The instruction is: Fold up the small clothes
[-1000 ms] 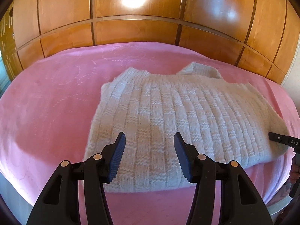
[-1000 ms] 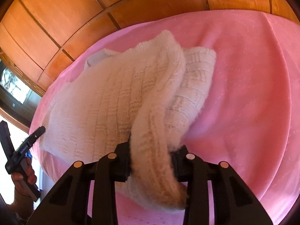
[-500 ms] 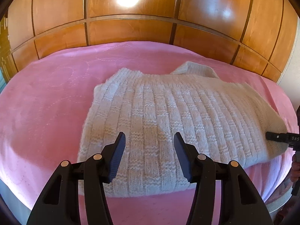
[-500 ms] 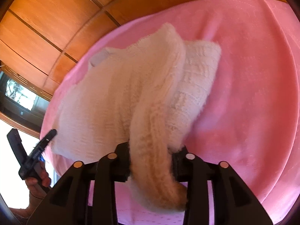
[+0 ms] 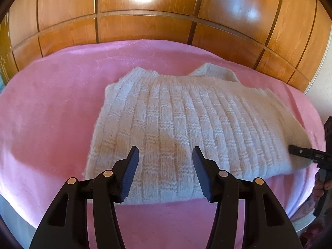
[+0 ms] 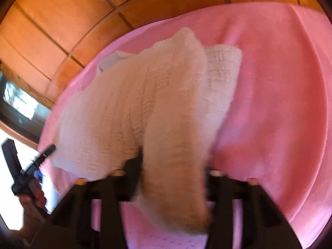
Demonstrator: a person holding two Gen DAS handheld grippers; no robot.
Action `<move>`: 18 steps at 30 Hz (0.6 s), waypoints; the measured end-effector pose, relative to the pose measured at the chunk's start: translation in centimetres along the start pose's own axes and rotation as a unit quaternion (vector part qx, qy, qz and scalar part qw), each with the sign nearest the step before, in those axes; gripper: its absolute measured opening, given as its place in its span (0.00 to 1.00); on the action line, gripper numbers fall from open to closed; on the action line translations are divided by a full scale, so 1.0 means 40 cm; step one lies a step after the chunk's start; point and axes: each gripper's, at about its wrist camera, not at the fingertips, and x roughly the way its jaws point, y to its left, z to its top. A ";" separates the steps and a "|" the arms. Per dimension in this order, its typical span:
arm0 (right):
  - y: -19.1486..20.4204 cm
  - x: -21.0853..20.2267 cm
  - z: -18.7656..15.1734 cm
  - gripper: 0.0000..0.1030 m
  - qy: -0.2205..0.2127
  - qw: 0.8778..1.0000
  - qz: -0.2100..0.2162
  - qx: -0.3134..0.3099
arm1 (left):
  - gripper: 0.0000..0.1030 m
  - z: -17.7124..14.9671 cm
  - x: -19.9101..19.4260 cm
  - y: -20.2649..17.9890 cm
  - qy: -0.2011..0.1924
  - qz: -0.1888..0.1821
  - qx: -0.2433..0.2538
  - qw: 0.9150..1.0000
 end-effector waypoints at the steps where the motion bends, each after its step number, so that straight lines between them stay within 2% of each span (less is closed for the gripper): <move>1: -0.003 -0.007 0.001 0.27 -0.002 1.000 0.010 0.013 | 0.51 0.002 -0.002 0.002 0.000 -0.005 -0.005 1.000; 6: 0.058 -0.052 0.018 0.23 -0.026 0.999 0.029 0.007 | 0.51 0.022 -0.006 0.024 -0.003 -0.026 -0.021 0.999; 8: 0.114 -0.079 0.037 0.22 -0.041 0.998 0.043 -0.009 | 0.51 0.033 -0.010 0.049 0.000 -0.047 -0.043 0.998; 13: 0.328 -0.094 0.099 0.22 -0.062 0.990 0.100 -0.084 | 0.51 0.066 -0.038 0.130 -0.006 -0.114 -0.095 0.989; 15: 0.417 -0.067 0.116 0.22 -0.056 0.985 0.122 -0.112 | 0.51 0.078 -0.054 0.158 -0.013 -0.134 -0.107 0.985; 18: 0.559 0.026 0.119 0.22 -0.029 0.976 0.139 -0.162 | 0.51 0.093 -0.073 0.208 -0.024 -0.169 -0.132 0.976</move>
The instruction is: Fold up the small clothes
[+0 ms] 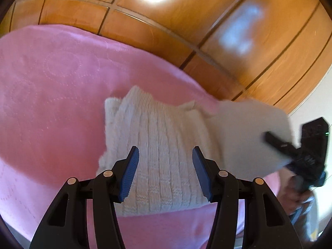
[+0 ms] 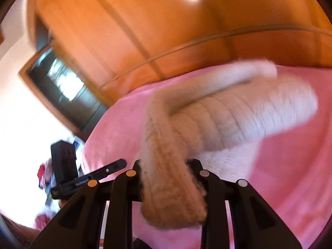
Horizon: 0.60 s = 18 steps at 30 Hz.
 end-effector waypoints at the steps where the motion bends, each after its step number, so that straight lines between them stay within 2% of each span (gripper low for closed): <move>1: 0.029 0.061 0.002 0.22 0.018 1.000 0.009 -0.008 | 0.51 0.010 -0.012 0.017 -0.004 -0.016 -0.013 1.000; 6: 0.113 0.272 -0.045 0.23 0.098 0.994 0.017 -0.049 | 0.51 0.034 -0.037 0.086 -0.008 -0.082 -0.080 0.993; 7: 0.137 0.305 -0.065 0.28 0.111 0.991 0.004 -0.077 | 0.51 0.037 -0.036 0.101 -0.004 -0.099 -0.096 0.990; 8: 0.151 0.317 -0.080 0.42 0.114 0.989 0.001 -0.094 | 0.51 0.037 -0.033 0.109 -0.001 -0.109 -0.106 0.988; 10: 0.163 0.310 -0.103 0.61 0.111 0.988 0.038 -0.097 | 0.61 0.038 -0.025 0.123 0.006 -0.122 -0.125 0.985; 12: 0.171 0.285 -0.114 0.62 0.103 0.989 0.062 -0.092 | 0.63 0.039 -0.017 0.128 0.013 -0.132 -0.136 0.982; 14: 0.164 0.226 -0.130 0.71 0.091 0.989 0.082 -0.089 | 0.66 0.039 0.001 0.127 0.029 -0.138 -0.146 0.979; 15: 0.156 0.193 -0.139 0.72 0.084 0.989 0.085 -0.087 | 0.69 0.041 0.007 0.126 0.032 -0.138 -0.148 0.979; 18: 0.099 0.111 -0.168 0.72 0.066 0.994 0.057 -0.072 | 0.69 0.044 0.038 0.117 0.051 -0.112 -0.143 0.982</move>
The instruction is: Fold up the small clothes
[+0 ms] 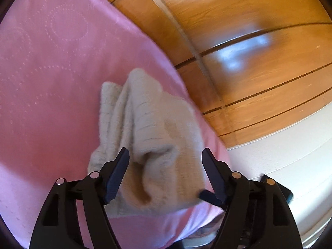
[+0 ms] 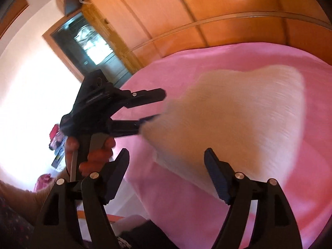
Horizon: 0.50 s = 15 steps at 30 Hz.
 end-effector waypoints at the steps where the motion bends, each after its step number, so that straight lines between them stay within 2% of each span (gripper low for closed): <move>1: -0.017 -0.024 -0.013 0.72 -0.004 1.000 -0.013 0.006 | 0.69 0.001 0.015 0.000 0.009 0.008 -0.003 1.000; 3: -0.056 -0.075 -0.055 0.72 -0.016 0.999 -0.044 0.026 | 0.69 -0.005 0.038 -0.010 0.021 0.020 -0.001 1.000; 5: -0.081 -0.113 -0.076 0.72 -0.023 0.996 -0.074 0.035 | 0.62 -0.010 0.055 -0.029 0.025 0.037 0.010 0.999; 6: -0.095 -0.122 -0.089 0.72 -0.023 0.995 -0.087 0.037 | 0.52 -0.014 0.066 -0.044 0.032 0.050 0.022 0.998; 8: -0.115 -0.123 -0.101 0.71 -0.016 0.994 -0.106 0.038 | 0.40 -0.014 0.080 -0.062 0.038 0.079 0.041 0.995; 10: -0.107 -0.106 -0.116 0.70 -0.012 0.993 -0.115 0.029 | 0.20 -0.016 0.088 -0.073 0.039 0.108 0.059 0.992; 11: -0.098 -0.088 -0.112 0.68 -0.012 0.993 -0.117 0.025 | 0.15 -0.017 0.088 -0.077 0.036 0.118 0.065 0.990; 13: -0.076 -0.049 -0.111 0.65 -0.011 0.991 -0.130 -0.002 | 0.09 -0.024 0.076 -0.076 0.022 0.114 0.071 0.991; 15: -0.063 -0.016 -0.105 0.31 -0.013 0.981 -0.189 -0.036 | 0.08 -0.049 0.047 -0.094 0.006 0.120 0.091 0.989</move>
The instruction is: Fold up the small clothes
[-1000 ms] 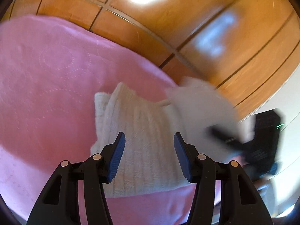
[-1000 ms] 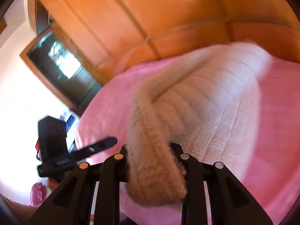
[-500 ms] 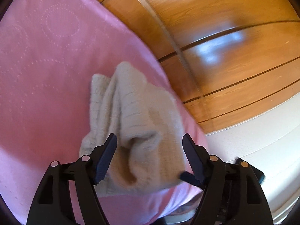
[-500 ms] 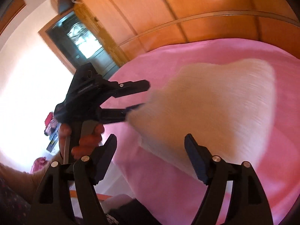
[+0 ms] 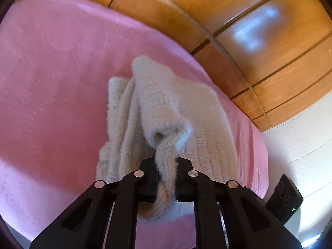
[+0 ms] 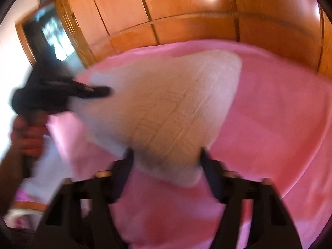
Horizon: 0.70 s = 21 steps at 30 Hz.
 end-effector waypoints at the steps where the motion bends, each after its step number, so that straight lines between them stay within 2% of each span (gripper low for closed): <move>1: -0.003 0.001 0.004 0.25 0.002 1.000 -0.001 0.006 | 0.08 -0.013 -0.010 -0.003 -0.001 0.007 0.004 1.000; 3: -0.011 -0.016 -0.006 0.21 -0.003 1.000 0.011 0.009 | 0.08 -0.051 -0.011 0.013 0.007 0.018 -0.008 1.000; 6: -0.013 -0.014 -0.040 0.20 0.021 0.999 0.011 -0.024 | 0.08 -0.103 0.019 0.053 0.021 0.049 -0.012 0.998; 9: -0.008 0.012 -0.056 0.23 0.038 0.999 0.002 -0.035 | 0.11 -0.115 0.030 0.091 0.018 0.027 -0.051 0.998; 11: -0.010 0.001 -0.049 0.49 0.046 0.998 0.009 -0.033 | 0.19 -0.101 0.001 0.082 0.009 0.029 -0.049 0.998; 12: -0.013 -0.007 -0.048 0.54 0.052 0.998 0.019 -0.034 | 0.27 -0.093 -0.016 0.073 0.000 0.044 -0.041 0.998; 13: -0.020 -0.027 -0.041 0.54 0.052 0.998 0.026 -0.036 | 0.34 -0.081 -0.043 0.060 -0.017 0.064 -0.029 0.997; 14: -0.024 -0.048 -0.034 0.55 0.048 0.998 0.029 -0.035 | 0.36 -0.067 -0.073 0.049 -0.042 0.077 -0.020 0.996; 17: -0.063 -0.100 0.016 0.57 0.018 0.999 0.034 -0.003 | 0.37 -0.042 -0.131 0.026 -0.087 0.069 -0.004 0.994; 21: -0.091 -0.116 0.127 0.57 -0.049 0.997 0.038 0.052 | 0.37 0.007 -0.109 -0.044 -0.120 0.057 0.030 0.991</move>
